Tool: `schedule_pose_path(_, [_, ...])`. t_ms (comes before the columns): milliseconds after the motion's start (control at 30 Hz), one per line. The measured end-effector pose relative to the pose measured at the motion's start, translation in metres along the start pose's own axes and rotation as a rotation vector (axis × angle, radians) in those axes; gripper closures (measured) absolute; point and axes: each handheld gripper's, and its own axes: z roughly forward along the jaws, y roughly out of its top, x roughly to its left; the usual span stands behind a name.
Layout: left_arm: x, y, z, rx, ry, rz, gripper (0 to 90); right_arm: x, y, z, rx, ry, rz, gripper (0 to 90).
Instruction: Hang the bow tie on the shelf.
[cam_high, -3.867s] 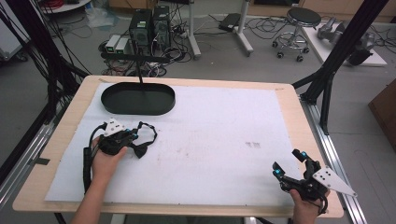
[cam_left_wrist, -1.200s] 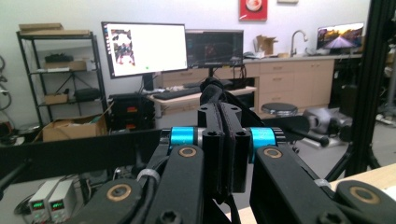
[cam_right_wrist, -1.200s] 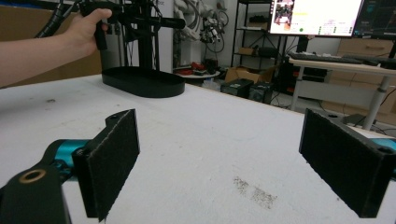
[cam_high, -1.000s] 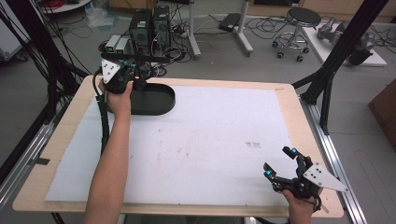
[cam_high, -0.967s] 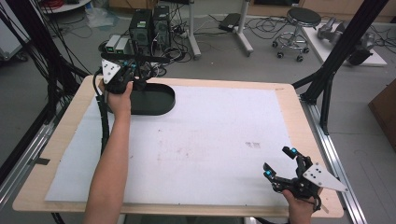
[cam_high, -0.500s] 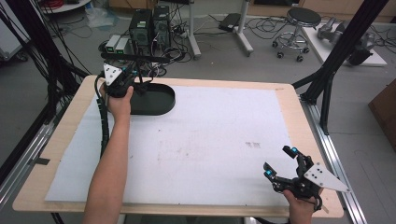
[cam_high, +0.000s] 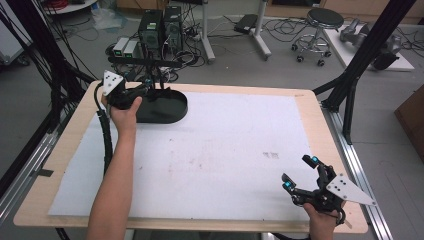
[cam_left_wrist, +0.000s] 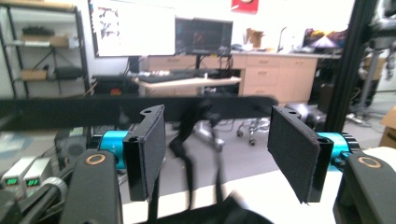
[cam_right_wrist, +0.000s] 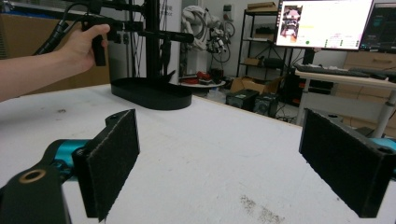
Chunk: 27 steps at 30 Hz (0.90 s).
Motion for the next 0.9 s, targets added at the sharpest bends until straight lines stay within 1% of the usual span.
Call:
schedule_pose_path(100, [-0.006, 0.008, -0.011, -0.027, -0.016, 0.017, 37.3, 0.000, 0.002, 0.000, -0.010, 0.003, -0.008, 11.4])
schedule_pose_path(167, [-0.009, 0.013, -0.018, -0.038, -0.024, 0.026, 37.3, 0.000, 0.002, 0.000, -0.009, 0.004, -0.004, 11.4])
schedule_pose_path(267, [-0.011, 0.018, -0.031, -0.046, -0.024, 0.037, 37.5, 0.000, 0.002, 0.001, -0.014, 0.004, -0.004, 11.4])
schedule_pose_path(333, [-0.012, 0.020, -0.041, -0.047, -0.016, 0.042, 37.8, -0.001, 0.002, 0.002, -0.014, 0.002, -0.006, 11.4])
schedule_pose_path(367, [-0.012, 0.020, -0.046, -0.044, -0.015, 0.046, 38.7, -0.001, 0.002, 0.002, -0.017, -0.001, 0.002, 11.4])
schedule_pose_path(467, [-0.012, 0.022, -0.062, -0.037, 0.005, 0.069, 38.7, -0.002, 0.000, 0.003, -0.020, -0.006, 0.007, 11.4])
schedule_pose_path(533, [-0.012, 0.023, -0.073, -0.036, 0.016, 0.075, 38.7, -0.003, 0.000, 0.003, -0.030, -0.009, 0.011, 11.4])
schedule_pose_path(567, [-0.012, 0.023, -0.078, -0.037, 0.022, 0.075, 38.5, -0.003, 0.000, 0.003, -0.028, -0.015, 0.022, 11.4])
schedule_pose_path(633, [-0.011, 0.024, -0.088, -0.040, 0.033, 0.073, 37.7, -0.003, 0.000, 0.002, -0.039, -0.023, 0.021, 11.4])
schedule_pose_path(667, [-0.011, 0.025, -0.093, -0.039, 0.036, 0.068, 36.6, -0.003, 0.001, 0.001, -0.048, -0.035, 0.025, 11.3])
schedule_pose_path(733, [-0.011, 0.026, -0.104, -0.030, 0.050, 0.067, 36.1, -0.004, 0.001, 0.000, -0.055, -0.041, 0.021, 11.3])
schedule_pose_path(767, [-0.012, 0.026, -0.109, -0.017, 0.056, 0.065, 35.4, -0.004, 0.001, 0.000, -0.061, -0.048, 0.022, 11.3])
schedule_pose_path(800, [-0.012, 0.026, -0.114, -0.006, 0.063, 0.065, 33.0, -0.004, 0.002, 0.000, -0.071, -0.055, 0.022, 11.3])
schedule_pose_path(833, [-0.012, 0.026, -0.120, 0.000, 0.064, 0.065, 31.7, -0.004, 0.003, -0.001, -0.077, -0.062, 0.022, 11.3])
schedule_pose_path(900, [-0.012, 0.025, -0.132, -0.001, 0.070, 0.061, 32.3, -0.005, 0.004, -0.001, -0.083, -0.069, 0.025, 11.3])
